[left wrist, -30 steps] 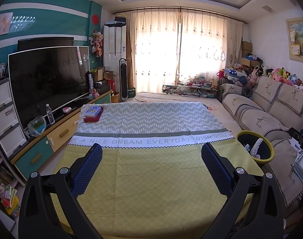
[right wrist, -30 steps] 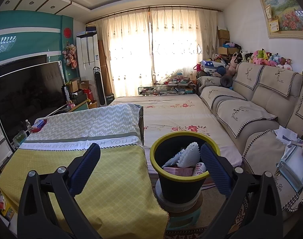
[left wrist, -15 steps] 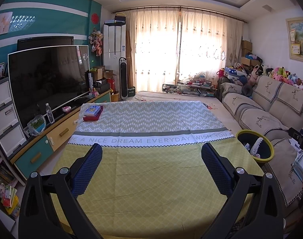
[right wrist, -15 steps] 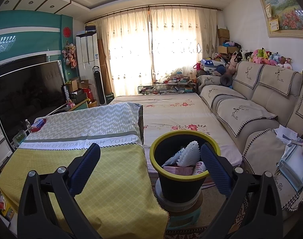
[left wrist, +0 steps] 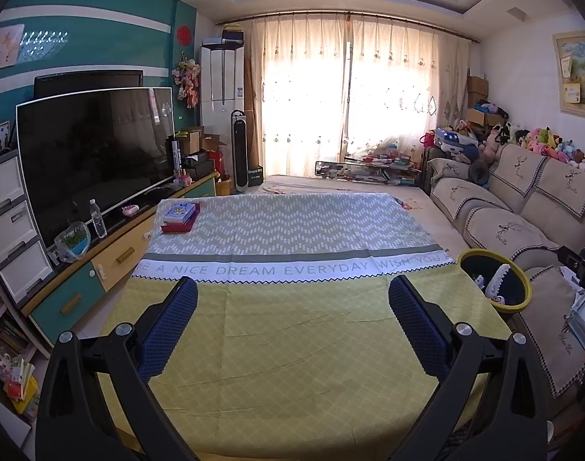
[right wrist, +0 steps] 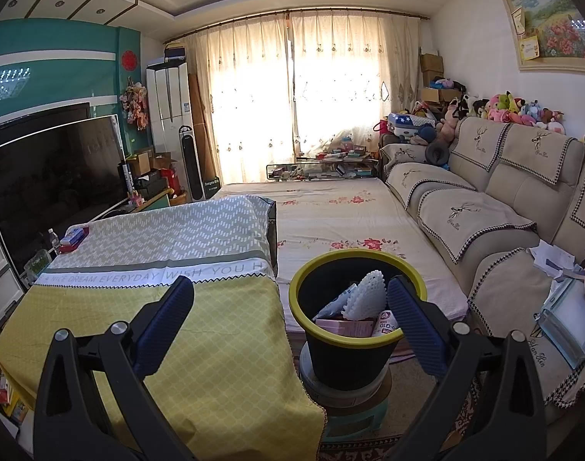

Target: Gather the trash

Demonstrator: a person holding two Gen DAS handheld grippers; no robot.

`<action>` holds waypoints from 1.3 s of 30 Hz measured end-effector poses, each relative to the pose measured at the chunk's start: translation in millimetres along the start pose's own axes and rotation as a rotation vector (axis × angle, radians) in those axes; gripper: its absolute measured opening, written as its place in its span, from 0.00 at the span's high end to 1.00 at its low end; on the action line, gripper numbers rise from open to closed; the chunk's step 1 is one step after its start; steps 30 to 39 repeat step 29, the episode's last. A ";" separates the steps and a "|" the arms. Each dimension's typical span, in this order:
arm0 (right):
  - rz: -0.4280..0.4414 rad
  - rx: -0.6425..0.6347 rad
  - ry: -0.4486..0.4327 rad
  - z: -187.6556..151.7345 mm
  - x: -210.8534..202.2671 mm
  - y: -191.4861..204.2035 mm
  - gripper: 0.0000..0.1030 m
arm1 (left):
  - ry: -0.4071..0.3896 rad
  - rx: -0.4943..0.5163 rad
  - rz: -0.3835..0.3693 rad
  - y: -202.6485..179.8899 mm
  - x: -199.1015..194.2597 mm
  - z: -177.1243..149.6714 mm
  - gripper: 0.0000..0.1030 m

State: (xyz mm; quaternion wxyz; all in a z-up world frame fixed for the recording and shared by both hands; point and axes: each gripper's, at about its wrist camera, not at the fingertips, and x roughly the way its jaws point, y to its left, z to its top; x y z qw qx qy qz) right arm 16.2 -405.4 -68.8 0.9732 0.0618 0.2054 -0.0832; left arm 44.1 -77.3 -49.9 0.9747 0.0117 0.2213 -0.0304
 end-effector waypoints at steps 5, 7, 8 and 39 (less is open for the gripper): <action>0.000 0.000 0.001 -0.4 0.9 0.4 0.07 | 0.008 0.002 0.001 -1.2 1.2 0.5 0.05; -0.001 0.000 0.002 -1.1 1.0 0.2 0.07 | 0.013 -0.002 0.001 -0.4 2.4 0.8 0.05; 0.000 -0.001 0.002 -0.4 0.9 0.4 0.07 | 0.016 -0.004 -0.001 0.3 3.0 1.4 0.05; 0.071 -0.059 0.063 5.5 50.2 36.3 0.07 | 0.115 -0.045 -0.029 24.9 58.8 8.2 0.05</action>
